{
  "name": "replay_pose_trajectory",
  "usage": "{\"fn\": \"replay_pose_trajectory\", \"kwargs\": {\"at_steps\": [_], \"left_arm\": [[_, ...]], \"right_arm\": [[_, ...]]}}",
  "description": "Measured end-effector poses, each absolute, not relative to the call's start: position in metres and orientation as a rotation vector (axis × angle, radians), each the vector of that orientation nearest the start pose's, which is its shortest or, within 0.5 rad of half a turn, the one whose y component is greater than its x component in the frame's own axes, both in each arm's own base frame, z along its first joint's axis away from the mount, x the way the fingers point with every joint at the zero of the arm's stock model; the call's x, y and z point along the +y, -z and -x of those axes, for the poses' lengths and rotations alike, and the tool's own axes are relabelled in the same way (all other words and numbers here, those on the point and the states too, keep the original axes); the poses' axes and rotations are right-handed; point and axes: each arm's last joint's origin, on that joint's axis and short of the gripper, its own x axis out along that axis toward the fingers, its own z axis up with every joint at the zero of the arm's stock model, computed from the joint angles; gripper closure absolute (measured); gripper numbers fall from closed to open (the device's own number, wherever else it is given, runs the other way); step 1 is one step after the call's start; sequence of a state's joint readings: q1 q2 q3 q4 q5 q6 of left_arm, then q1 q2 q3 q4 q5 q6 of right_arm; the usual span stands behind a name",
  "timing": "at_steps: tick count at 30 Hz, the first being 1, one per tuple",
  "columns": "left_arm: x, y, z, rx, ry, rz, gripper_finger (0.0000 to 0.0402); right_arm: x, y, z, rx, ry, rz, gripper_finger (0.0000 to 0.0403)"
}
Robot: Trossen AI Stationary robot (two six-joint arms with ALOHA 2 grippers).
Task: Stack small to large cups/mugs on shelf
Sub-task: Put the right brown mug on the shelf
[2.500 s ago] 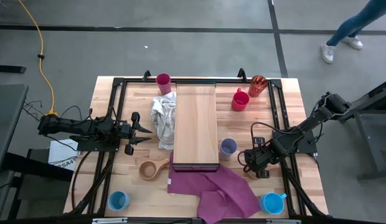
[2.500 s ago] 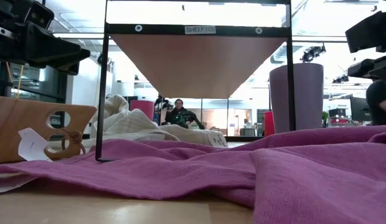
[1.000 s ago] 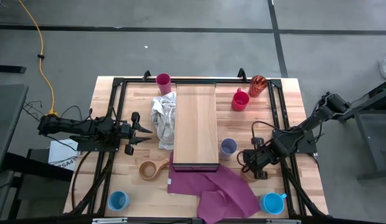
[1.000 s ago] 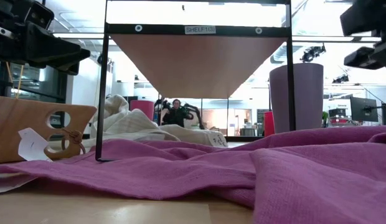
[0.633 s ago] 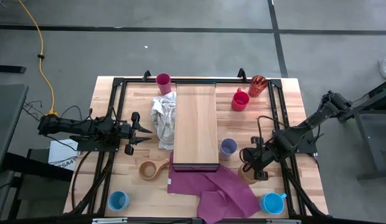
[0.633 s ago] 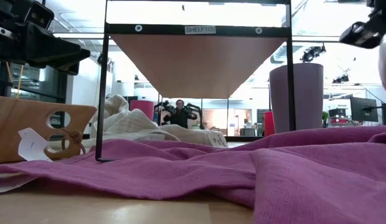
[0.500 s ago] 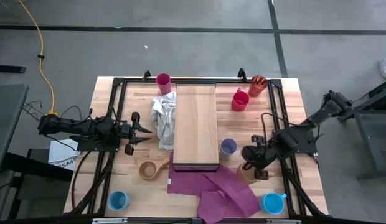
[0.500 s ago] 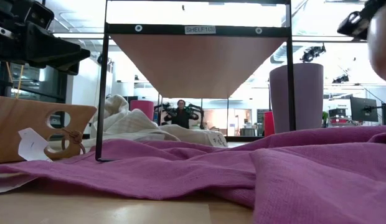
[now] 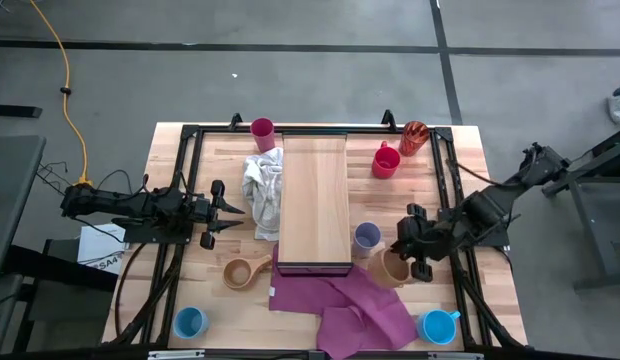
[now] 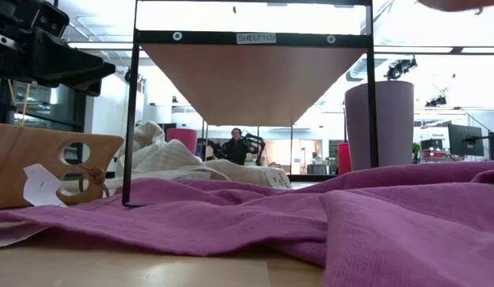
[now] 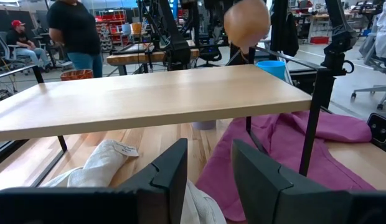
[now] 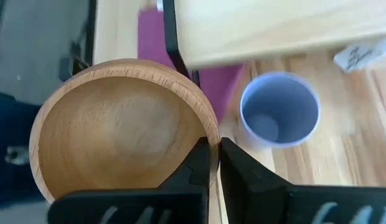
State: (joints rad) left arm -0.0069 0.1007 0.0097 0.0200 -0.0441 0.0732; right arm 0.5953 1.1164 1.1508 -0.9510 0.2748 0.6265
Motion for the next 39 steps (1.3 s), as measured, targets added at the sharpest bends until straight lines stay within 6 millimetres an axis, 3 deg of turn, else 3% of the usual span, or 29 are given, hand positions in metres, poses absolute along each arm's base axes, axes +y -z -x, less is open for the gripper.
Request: {"fn": "replay_pose_trajectory", "kwargs": {"at_steps": [10, 25, 33, 39], "left_arm": [[0.001, -0.161, -0.103, 0.072, -0.035, -0.075, 0.0291], [0.001, -0.161, -0.103, 0.072, -0.034, -0.075, 0.0291], [0.001, -0.161, -0.103, 0.072, -0.034, -0.075, 0.0291], [0.001, -0.161, -0.103, 0.072, -0.035, -0.075, 0.0291]], "right_arm": [[0.092, -0.376, -0.181, 0.699, 0.045, -0.166, 0.0403], [0.029, -0.434, -0.188, 0.528, 0.175, -0.115, 0.0403], [0.01, -0.435, -0.192, 0.561, 0.096, -0.146, 0.0403], [0.009, -0.426, -0.21, 0.621, 0.021, -0.136, 0.0403]]}}
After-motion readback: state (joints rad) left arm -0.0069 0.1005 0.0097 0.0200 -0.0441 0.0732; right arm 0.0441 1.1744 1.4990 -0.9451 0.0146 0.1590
